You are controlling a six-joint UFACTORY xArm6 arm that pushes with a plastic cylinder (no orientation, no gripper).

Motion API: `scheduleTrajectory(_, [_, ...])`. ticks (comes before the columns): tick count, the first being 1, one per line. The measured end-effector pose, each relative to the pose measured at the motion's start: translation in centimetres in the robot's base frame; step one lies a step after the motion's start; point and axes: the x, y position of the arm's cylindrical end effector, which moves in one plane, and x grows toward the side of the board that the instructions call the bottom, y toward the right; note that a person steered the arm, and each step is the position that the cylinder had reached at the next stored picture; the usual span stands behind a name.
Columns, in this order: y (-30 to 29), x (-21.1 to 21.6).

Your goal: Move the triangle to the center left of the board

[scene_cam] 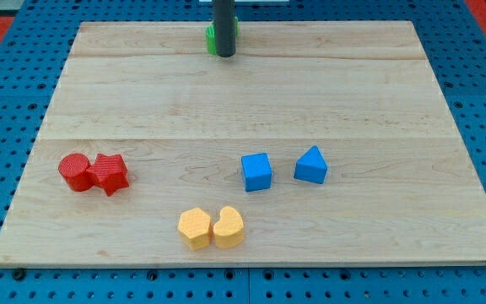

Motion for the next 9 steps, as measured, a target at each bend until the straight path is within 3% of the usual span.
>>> scheduleTrajectory(2, [3.7,1.6])
scheduleTrajectory(9, [4.0,1.6])
